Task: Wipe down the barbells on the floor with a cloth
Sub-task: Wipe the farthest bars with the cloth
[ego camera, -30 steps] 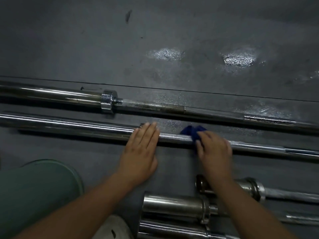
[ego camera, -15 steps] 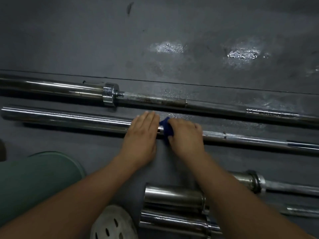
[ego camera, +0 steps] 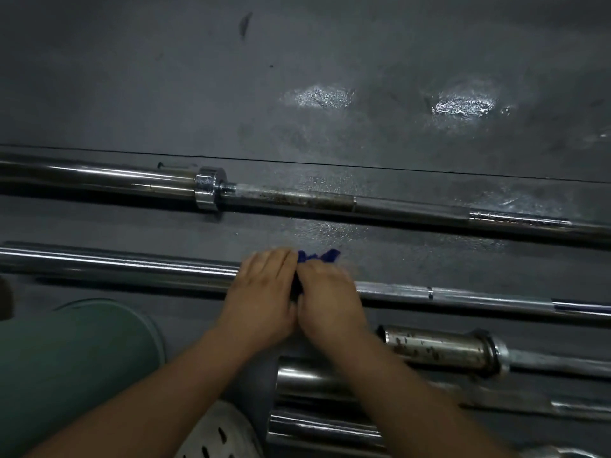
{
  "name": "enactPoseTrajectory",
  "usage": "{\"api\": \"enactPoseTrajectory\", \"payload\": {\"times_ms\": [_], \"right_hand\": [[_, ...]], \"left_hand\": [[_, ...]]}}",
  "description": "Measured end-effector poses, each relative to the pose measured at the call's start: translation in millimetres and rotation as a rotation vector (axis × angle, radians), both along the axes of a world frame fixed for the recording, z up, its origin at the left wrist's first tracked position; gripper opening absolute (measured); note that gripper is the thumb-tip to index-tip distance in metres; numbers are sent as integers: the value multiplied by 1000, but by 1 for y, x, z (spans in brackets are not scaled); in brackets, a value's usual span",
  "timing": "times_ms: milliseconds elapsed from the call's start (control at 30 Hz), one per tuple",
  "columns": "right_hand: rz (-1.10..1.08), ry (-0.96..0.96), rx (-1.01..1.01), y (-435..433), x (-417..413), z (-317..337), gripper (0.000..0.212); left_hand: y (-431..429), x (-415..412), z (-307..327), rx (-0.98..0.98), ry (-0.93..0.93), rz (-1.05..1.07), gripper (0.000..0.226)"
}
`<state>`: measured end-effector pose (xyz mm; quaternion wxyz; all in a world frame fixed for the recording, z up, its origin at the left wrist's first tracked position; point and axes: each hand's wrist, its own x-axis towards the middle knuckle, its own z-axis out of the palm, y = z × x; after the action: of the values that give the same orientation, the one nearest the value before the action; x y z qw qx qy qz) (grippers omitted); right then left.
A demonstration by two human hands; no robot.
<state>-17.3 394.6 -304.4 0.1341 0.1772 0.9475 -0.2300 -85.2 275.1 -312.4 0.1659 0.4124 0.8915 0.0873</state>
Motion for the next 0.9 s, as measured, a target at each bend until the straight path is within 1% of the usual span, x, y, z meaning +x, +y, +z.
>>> {"api": "enactPoseTrajectory", "payload": {"times_ms": [67,133,167,233,267,300,333,367,433,467,500,533,600,633,667,700,733,800,833,867,900], "right_hand": [[54,26,31,2,17,0,45],[29,13,116,36,48,-3,42],[-43,-12,182,57,65,-3,40],[-298,-25,286,84,92,-5,38],[-428,-21,285,80,93,-8,37],[-497,20,254,67,87,-11,37],[-518,80,202,47,74,-10,39],[-446,118,148,24,63,-7,43],[-139,98,94,1,55,0,52],[-59,81,100,9,60,1,54],[-66,67,138,28,71,1,55],[-154,29,181,50,85,-1,54],[-435,-70,241,87,111,-1,46],[-538,-92,253,91,114,0,42],[-587,-71,249,84,108,-1,39],[-568,-13,224,68,93,-3,36],[-502,36,176,45,76,-4,38],[-243,79,71,1,47,-1,55],[-114,66,15,-9,38,3,58],[-44,28,-28,-8,34,5,58],[5,-4,-29,-1,35,6,58]], "left_hand": [[-7,4,-2,-21,-3,-28,72],[-12,7,-1,-11,13,-37,74],[-13,7,0,-3,23,-36,74],[-9,6,-1,10,31,-29,72],[-6,6,-3,13,27,-25,71],[-2,7,-4,13,22,-26,71],[1,9,-5,4,18,-33,73],[3,10,-5,-3,12,-43,75],[3,9,-6,-7,15,-63,77],[0,8,-7,-6,29,-72,79],[-3,7,-8,-5,45,-80,82],[-5,6,-9,-11,56,-84,84],[-5,6,-11,-16,60,-81,86],[-2,8,-12,-17,56,-73,87],[1,9,-13,-15,51,-65,88],[3,10,-13,-13,48,-60,89],[4,10,-13,-17,50,-58,91],[4,8,-13,-17,53,-64,94],[2,6,-14,-7,57,-72,94],[0,5,-16,3,66,-86,95],[-2,3,-18,6,82,-109,97]]}}
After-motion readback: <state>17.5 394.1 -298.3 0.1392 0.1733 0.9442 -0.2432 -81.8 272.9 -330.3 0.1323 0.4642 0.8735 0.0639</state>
